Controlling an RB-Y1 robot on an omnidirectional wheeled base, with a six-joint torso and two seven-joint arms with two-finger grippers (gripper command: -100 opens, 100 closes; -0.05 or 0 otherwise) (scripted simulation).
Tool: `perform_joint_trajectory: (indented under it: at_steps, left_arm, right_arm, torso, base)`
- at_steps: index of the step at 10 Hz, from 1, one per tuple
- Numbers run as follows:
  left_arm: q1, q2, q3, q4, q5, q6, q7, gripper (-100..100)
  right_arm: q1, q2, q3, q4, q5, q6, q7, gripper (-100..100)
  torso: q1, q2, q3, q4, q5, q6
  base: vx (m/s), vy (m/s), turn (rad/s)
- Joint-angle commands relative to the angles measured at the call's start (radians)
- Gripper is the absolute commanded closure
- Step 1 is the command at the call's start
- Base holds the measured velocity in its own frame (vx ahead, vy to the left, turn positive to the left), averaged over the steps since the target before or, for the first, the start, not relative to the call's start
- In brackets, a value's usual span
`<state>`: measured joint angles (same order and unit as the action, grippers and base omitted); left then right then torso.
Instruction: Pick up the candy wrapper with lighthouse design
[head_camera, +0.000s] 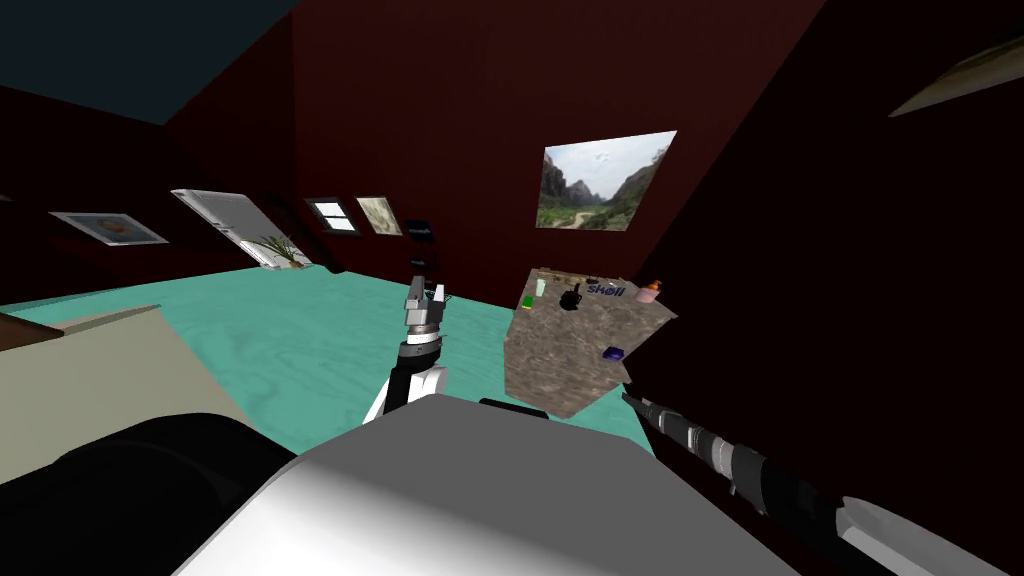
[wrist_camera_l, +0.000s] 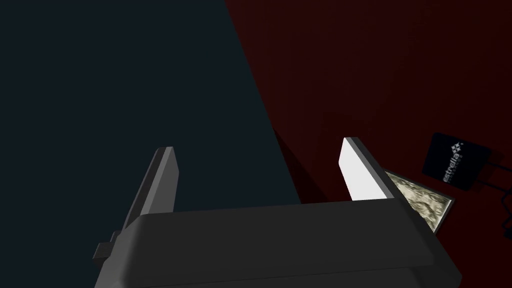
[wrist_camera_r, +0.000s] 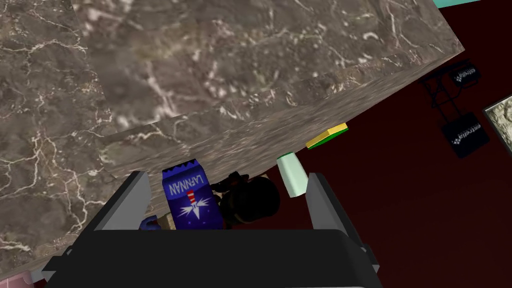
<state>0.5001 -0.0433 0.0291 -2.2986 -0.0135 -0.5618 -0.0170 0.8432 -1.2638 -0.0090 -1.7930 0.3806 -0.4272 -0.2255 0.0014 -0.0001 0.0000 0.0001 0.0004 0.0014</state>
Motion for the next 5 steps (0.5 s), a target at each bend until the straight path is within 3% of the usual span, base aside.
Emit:
perform_joint_trajectory:
  at_steps: [1, 2, 4, 5]
  left_arm:
    - [0.000, 0.000, 0.000, 0.000, 0.000, 0.000, 0.000, 0]
    - [0.000, 0.000, 0.000, 0.000, 0.000, 0.000, 0.000, 0]
    - [0.000, 0.000, 0.000, 0.000, 0.000, 0.000, 0.000, 0]
    - [0.000, 0.000, 0.000, 0.000, 0.000, 0.000, 0.000, 0]
  right_arm:
    - [0.016, -0.050, -0.002, 0.026, 0.007, 0.015, -0.009, -100]
    - [0.016, -0.057, -0.002, 0.026, 0.007, 0.015, -0.009, -100]
    - [0.035, -0.129, -0.004, 0.083, 0.018, 0.031, -0.020, -100]
    - [0.035, -0.137, -0.004, 0.083, 0.018, 0.031, -0.020, -100]
  torso:
    - [0.000, 0.000, 0.000, 0.000, 0.000, 0.000]
    - [0.000, 0.000, 0.000, 0.000, 0.000, -0.001]
    - [0.000, 0.000, 0.000, 0.000, 0.000, -0.001]
    - [0.000, -0.001, 0.000, 0.000, 0.000, -0.001]
  base:
    - [0.004, 0.028, 0.134]
    - [0.004, 0.020, 0.099]
    - [0.008, 0.034, 0.232]
    - [0.011, 0.026, 0.103]
